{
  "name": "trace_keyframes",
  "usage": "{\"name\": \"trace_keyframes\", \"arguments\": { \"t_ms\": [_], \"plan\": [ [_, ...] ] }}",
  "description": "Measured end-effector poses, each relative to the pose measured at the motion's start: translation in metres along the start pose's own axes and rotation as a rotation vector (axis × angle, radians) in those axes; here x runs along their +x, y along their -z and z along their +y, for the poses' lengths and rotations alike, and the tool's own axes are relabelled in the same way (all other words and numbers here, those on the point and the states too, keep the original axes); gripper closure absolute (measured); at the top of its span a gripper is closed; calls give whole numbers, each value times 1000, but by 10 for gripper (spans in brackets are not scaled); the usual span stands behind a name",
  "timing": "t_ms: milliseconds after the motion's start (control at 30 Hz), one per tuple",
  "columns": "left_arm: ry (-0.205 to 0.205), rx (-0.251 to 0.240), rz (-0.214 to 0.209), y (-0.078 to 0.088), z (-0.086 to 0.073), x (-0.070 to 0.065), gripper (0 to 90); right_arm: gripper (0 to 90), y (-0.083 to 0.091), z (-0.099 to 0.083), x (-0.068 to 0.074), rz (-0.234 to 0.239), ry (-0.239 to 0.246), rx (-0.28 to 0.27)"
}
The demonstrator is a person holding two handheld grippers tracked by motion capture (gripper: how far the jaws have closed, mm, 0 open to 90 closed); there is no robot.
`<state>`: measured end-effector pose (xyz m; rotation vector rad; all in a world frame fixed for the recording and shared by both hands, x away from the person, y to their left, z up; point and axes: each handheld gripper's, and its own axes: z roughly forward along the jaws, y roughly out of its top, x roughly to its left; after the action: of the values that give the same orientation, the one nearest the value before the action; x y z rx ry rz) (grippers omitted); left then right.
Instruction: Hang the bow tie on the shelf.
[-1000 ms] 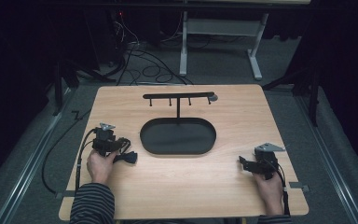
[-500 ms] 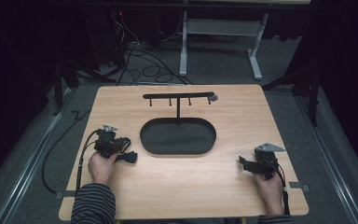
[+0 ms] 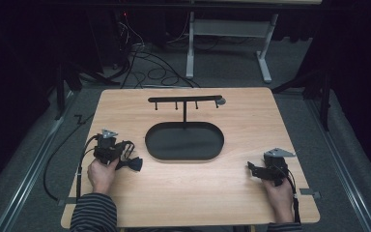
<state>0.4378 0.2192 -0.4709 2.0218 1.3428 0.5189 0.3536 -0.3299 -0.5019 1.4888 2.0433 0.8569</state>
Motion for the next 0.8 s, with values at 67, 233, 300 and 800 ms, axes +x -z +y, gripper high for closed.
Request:
{"name": "trace_keyframes", "arguments": {
  "t_ms": [67, 233, 300, 800],
  "plan": [
    [-2, -22, 3, 9, 1, -3, 841, 262, 0, 0, 0, 0, 0, 0],
    [-6, -60, -4, 23, 3, -6, 844, 262, 0, 0, 0, 0, 0, 0],
    [-11, -67, -4, 26, 4, -7, 844, 262, 0, 0, 0, 0, 0, 0],
    [-66, -164, -30, 55, 19, -26, 845, 262, 0, 0, 0, 0, 0, 0]
  ]
}}
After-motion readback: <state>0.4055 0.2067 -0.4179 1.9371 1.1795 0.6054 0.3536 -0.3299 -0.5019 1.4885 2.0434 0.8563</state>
